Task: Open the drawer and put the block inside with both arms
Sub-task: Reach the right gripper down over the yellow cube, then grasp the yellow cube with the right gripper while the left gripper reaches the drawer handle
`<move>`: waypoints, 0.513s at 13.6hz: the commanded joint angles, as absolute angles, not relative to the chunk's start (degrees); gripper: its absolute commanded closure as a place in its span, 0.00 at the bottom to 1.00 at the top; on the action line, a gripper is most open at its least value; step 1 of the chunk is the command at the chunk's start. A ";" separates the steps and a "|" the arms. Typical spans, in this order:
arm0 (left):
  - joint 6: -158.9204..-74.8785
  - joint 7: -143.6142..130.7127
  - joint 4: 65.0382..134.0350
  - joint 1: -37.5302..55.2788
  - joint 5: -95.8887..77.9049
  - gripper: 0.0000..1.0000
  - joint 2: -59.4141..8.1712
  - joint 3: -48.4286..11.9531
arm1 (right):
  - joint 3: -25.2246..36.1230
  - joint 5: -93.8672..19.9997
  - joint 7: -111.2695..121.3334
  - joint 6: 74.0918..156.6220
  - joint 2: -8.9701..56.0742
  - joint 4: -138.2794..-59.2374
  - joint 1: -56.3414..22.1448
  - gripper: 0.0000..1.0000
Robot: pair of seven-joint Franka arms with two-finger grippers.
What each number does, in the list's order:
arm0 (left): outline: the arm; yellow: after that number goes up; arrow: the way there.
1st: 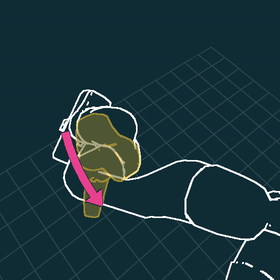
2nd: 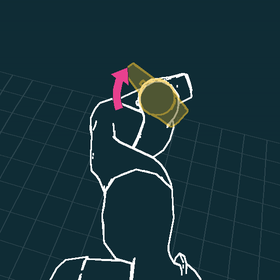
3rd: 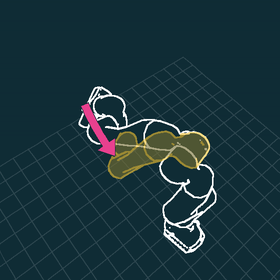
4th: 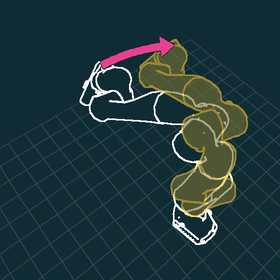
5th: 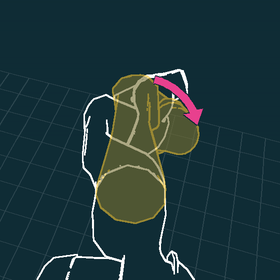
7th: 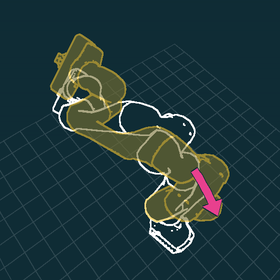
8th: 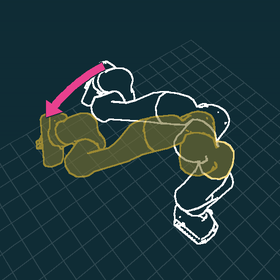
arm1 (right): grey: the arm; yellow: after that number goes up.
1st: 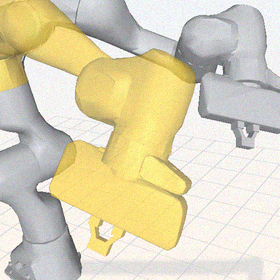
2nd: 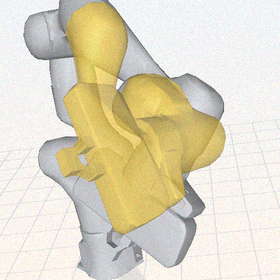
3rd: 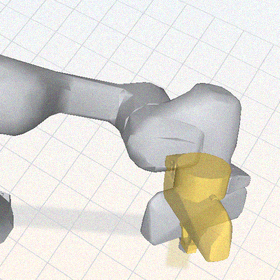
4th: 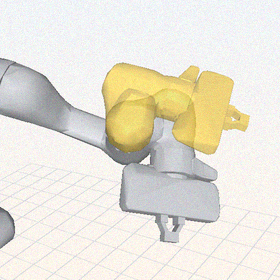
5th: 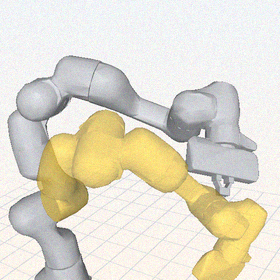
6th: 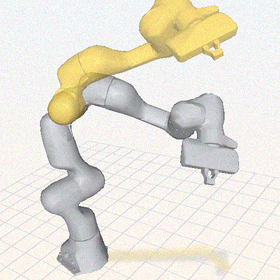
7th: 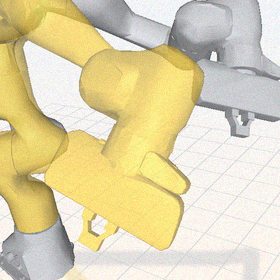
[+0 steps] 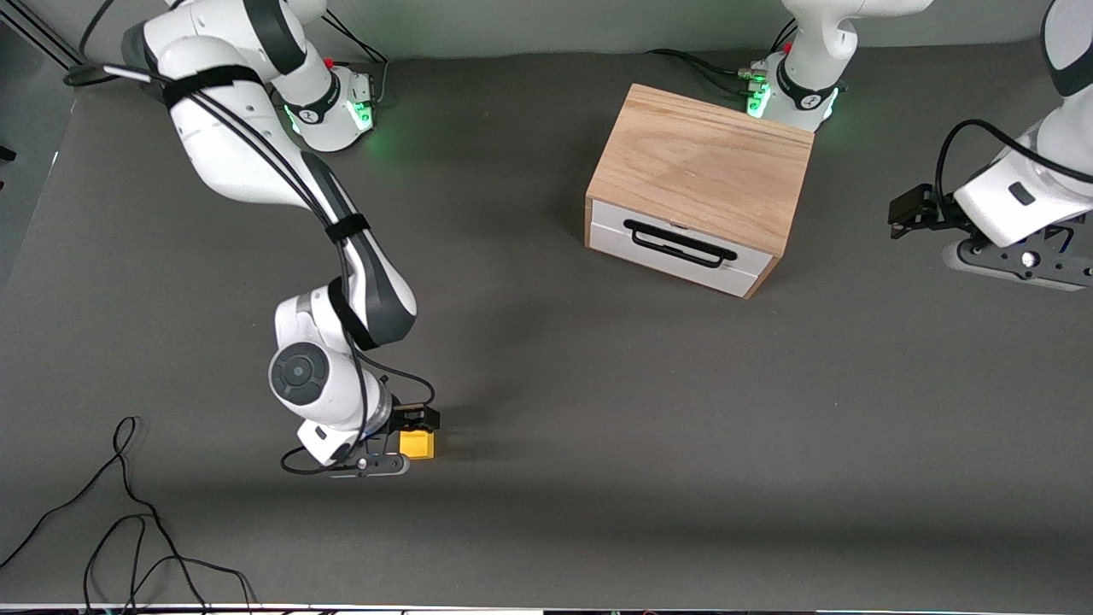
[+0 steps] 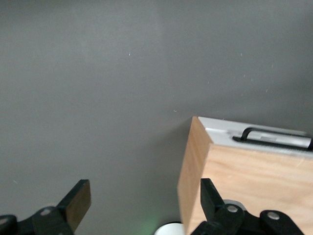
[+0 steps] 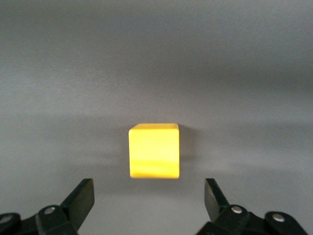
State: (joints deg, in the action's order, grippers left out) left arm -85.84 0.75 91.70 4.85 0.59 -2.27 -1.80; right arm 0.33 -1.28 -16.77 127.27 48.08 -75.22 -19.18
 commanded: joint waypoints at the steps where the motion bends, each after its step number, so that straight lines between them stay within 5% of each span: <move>1: -85.51 -15.49 91.32 7.46 -2.71 0.00 -4.38 -2.37 | 0.62 1.22 -17.31 129.46 51.05 -74.00 -19.51 0.00; 7: -92.80 -50.21 91.32 19.66 -5.10 0.00 -12.56 -2.55 | 0.62 2.11 -17.49 131.75 54.40 -72.25 -19.51 0.00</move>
